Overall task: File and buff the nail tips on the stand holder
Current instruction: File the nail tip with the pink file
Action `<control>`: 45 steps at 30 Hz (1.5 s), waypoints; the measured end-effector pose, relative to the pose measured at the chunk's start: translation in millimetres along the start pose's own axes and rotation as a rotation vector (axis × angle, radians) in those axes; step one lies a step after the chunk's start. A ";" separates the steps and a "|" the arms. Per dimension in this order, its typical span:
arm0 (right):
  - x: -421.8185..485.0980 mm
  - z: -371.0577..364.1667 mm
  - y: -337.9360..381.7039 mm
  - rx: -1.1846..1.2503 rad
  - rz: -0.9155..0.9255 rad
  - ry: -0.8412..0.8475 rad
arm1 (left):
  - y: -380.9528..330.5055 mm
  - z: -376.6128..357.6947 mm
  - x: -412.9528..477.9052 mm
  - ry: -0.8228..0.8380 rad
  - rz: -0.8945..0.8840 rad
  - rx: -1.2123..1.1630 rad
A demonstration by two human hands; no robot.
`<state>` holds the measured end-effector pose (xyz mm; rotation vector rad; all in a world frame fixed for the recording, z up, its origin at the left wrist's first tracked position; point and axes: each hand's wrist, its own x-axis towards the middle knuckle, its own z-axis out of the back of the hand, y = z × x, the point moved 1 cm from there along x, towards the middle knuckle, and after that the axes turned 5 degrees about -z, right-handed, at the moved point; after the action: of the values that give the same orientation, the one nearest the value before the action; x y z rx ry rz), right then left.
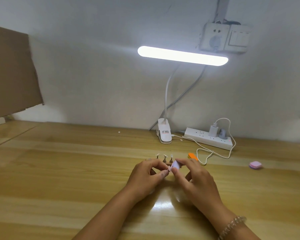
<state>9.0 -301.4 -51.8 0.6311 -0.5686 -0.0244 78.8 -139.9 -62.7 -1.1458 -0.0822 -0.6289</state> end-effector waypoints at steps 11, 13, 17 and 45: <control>-7.2 -0.1 9.6 0.021 0.093 0.039 | -4.3 1.9 -2.6 -0.022 0.052 -0.053; -6.0 -0.4 9.6 0.042 0.082 0.052 | -5.2 2.0 -3.1 -0.022 0.076 -0.047; 2.7 0.5 -2.2 0.053 -0.025 0.000 | -8.2 0.7 -3.7 -0.026 0.054 -0.006; -7.1 -2.5 6.7 0.025 0.090 0.035 | -1.1 1.3 -1.7 0.019 -0.011 -0.014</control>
<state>3.3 -293.2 -53.2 0.6287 -0.5635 0.0788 77.2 -138.3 -61.8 -1.1531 -0.0678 -0.6515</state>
